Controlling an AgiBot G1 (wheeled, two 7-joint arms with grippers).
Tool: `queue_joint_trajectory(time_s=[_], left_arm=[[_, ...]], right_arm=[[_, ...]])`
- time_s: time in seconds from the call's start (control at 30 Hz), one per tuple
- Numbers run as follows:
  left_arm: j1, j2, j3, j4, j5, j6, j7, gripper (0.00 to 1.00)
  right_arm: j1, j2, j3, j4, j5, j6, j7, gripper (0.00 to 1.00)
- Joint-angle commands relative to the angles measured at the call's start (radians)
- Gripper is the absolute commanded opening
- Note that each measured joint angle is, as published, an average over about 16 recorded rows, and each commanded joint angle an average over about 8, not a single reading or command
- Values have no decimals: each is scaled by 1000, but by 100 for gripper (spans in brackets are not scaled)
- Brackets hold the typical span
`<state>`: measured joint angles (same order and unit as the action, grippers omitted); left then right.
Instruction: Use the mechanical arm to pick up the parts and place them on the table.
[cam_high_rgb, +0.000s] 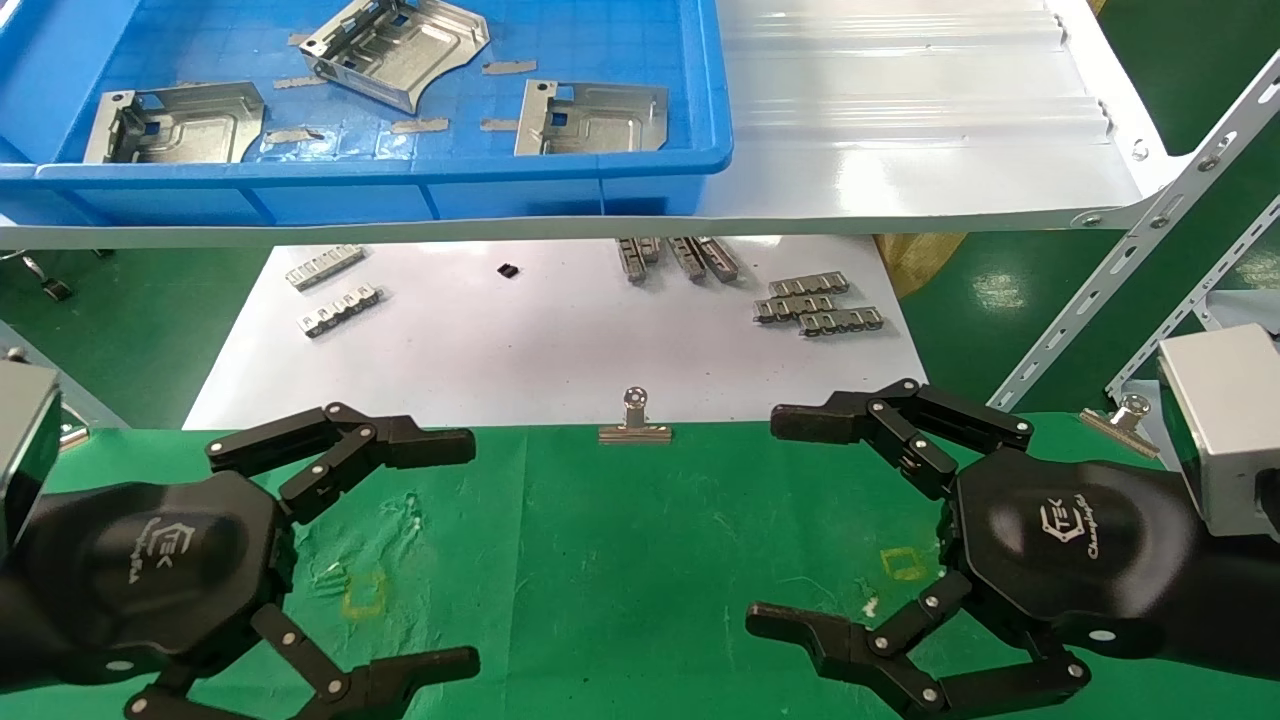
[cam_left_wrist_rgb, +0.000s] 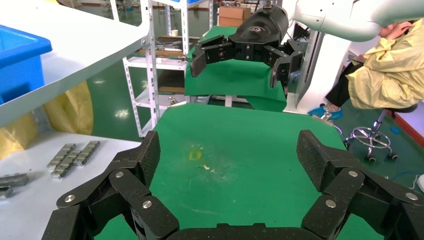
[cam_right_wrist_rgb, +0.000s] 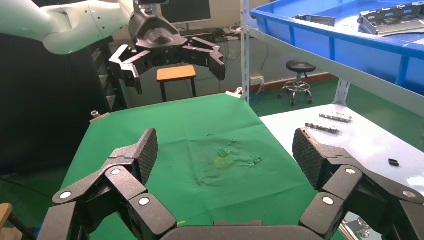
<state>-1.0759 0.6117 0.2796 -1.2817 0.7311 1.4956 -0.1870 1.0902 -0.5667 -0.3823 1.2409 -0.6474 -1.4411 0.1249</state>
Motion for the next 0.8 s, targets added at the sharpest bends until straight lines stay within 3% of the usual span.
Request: queue_joint_trajectory(time_s=[0.03, 0.8], left_arm=[[0, 0, 0, 0, 0, 0, 0, 100], [0, 0, 0, 0, 0, 0, 0, 100]], right_arm=[[0, 0, 0, 0, 0, 0, 0, 100], [0, 0, 0, 0, 0, 0, 0, 100]])
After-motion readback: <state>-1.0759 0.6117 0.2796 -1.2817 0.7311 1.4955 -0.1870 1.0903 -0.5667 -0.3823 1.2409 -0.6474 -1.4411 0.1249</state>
